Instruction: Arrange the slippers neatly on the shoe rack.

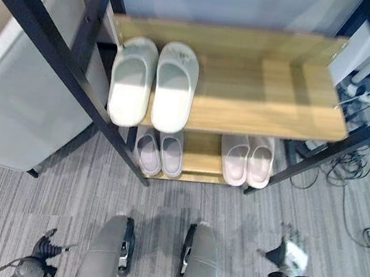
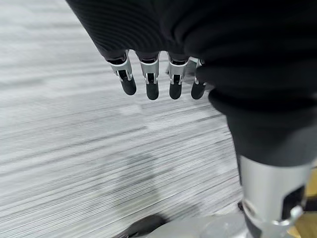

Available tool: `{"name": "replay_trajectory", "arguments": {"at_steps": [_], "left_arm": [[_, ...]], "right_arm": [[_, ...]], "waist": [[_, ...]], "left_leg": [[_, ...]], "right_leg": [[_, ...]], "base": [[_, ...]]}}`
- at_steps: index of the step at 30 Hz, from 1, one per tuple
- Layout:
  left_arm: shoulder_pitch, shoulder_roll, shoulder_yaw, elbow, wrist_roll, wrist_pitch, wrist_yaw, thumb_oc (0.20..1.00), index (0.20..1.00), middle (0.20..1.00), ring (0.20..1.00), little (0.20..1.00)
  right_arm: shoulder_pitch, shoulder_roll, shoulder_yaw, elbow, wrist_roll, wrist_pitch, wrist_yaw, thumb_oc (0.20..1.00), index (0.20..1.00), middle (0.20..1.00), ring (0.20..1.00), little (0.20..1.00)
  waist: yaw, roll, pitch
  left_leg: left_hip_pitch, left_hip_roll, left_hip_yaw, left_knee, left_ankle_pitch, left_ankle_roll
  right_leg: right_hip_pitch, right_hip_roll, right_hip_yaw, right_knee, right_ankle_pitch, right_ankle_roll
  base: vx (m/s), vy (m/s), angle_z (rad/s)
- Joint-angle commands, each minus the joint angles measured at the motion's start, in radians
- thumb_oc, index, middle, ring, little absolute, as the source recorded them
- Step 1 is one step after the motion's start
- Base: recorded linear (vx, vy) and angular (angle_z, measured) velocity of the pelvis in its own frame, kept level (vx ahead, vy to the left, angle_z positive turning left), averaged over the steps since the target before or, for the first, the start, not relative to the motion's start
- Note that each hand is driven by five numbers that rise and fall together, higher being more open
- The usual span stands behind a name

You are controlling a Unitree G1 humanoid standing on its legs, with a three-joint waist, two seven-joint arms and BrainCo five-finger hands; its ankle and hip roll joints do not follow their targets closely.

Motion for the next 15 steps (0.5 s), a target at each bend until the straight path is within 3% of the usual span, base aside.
{"name": "replay_trajectory", "arguments": {"at_steps": [1,4,6,11,15], "left_arm": [[0.014,-0.046,0.027,0.061,0.042,0.025,-0.045,1.0,1.0,1.0,1.0,1.0],[0.068,-0.084,0.051,0.114,0.075,0.064,-0.12,1.0,1.0,1.0,1.0,1.0],[0.084,-0.097,0.04,0.14,0.124,0.073,-0.123,1.0,1.0,1.0,1.0,1.0],[0.097,-0.117,0.018,0.164,0.18,0.077,-0.115,1.0,1.0,1.0,1.0,1.0],[0.04,-0.123,0.019,0.21,0.22,0.116,-0.119,1.0,1.0,1.0,1.0,1.0]], "right_arm": [[0.037,0.013,-0.093,0.014,0.225,0.023,0.117,1.0,1.0,1.0,1.0,1.0],[0.113,0.059,-0.233,0.177,0.412,0.032,0.257,1.0,1.0,1.0,1.0,1.0],[0.133,0.079,-0.23,0.184,0.408,0.029,0.299,1.0,1.0,1.0,1.0,1.0],[0.151,0.116,-0.208,0.171,0.431,0.023,0.343,1.0,1.0,1.0,1.0,1.0],[0.17,0.155,-0.167,0.169,0.436,0.03,0.376,1.0,1.0,1.0,1.0,1.0]], "waist": [[0.011,-0.017,0.06],[0.006,-0.02,-0.023],[0.002,-0.013,-0.062],[0.008,0.0,-0.106],[0.001,-0.002,-0.144]], "left_leg": [[0.094,0.008,-0.059,-0.166,0.201,0.03],[0.439,0.013,-0.028,-0.577,0.33,0.007],[0.563,0.008,-0.008,-0.762,0.383,-0.001],[0.718,0.002,0.004,-0.993,0.482,-0.018],[0.813,0.005,0.019,-1.129,0.514,-0.022]], "right_leg": [[0.117,-0.023,0.024,-0.178,0.191,0.07],[0.455,-0.001,-0.024,-0.547,0.315,0.106],[0.549,0.016,-0.033,-0.689,0.374,0.124],[0.686,0.042,-0.051,-0.912,0.459,0.139],[0.78,0.053,-0.045,-1.051,0.5,0.143]], "base": [[0.24,-0.038,0.34],[0.28,-0.044,0.14],[0.15,-0.031,0.03],[0.04,-0.011,-0.11],[0.07,-0.043,0.02]]}}
